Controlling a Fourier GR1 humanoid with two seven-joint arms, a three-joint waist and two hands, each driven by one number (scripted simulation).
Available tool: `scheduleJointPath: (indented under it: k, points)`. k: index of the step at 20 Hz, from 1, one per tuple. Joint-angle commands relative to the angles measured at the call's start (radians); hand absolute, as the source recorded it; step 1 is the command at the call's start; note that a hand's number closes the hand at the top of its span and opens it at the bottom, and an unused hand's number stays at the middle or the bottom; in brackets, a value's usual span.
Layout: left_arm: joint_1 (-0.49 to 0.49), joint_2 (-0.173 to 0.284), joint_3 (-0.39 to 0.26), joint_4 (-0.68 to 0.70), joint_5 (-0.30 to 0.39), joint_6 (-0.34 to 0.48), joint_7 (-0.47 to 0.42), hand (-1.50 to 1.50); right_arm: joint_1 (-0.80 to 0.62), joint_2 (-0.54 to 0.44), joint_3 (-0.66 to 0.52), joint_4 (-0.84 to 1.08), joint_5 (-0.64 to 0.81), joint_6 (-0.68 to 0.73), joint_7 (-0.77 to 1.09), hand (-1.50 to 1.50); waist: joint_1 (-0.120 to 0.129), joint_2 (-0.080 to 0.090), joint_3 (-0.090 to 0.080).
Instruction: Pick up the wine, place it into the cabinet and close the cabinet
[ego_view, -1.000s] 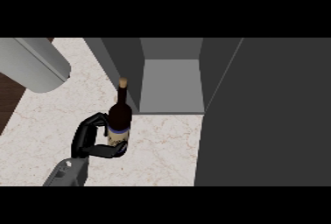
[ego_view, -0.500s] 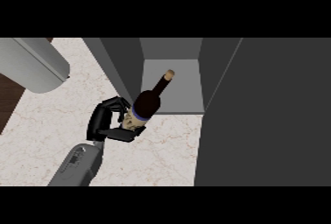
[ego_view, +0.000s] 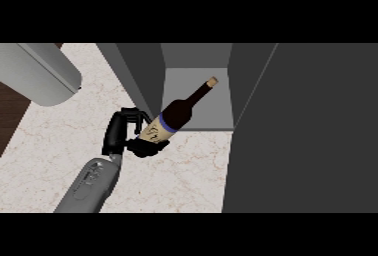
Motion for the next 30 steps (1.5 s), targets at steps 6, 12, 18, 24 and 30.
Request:
scheduleJointPath:
  k: [6, 12, 18, 24, 30]
  points:
    - [-0.099, -0.12, -0.1, -0.004, 0.005, 0.056, 0.065, 1.5, 0.038, -0.015, -0.009, -0.086, -0.079, 0.027, 0.024, -1.5, -0.041, 0.007, -0.004]
    - [-0.187, -0.115, -0.083, 0.043, -0.032, 0.112, 0.173, 1.5, 0.04, -0.009, -0.011, -0.072, -0.069, 0.038, -0.006, -1.5, -0.064, 0.01, -0.004]
    - [-0.234, -0.105, -0.113, 0.11, -0.126, 0.199, 0.224, 1.5, 0.03, -0.002, 0.019, -0.034, -0.064, 0.061, -0.032, -1.5, -0.086, 0.016, -0.003]
    - [-0.218, -0.114, -0.115, 0.145, -0.158, 0.243, 0.256, 1.5, 0.044, -0.005, 0.006, -0.044, -0.079, 0.066, -0.023, -1.5, -0.097, 0.02, -0.004]
    - [-0.198, -0.078, -0.069, 0.189, -0.138, 0.228, 0.236, 1.5, 0.02, 0.0, 0.001, -0.031, -0.102, 0.078, -0.028, -1.5, -0.106, 0.031, -0.005]
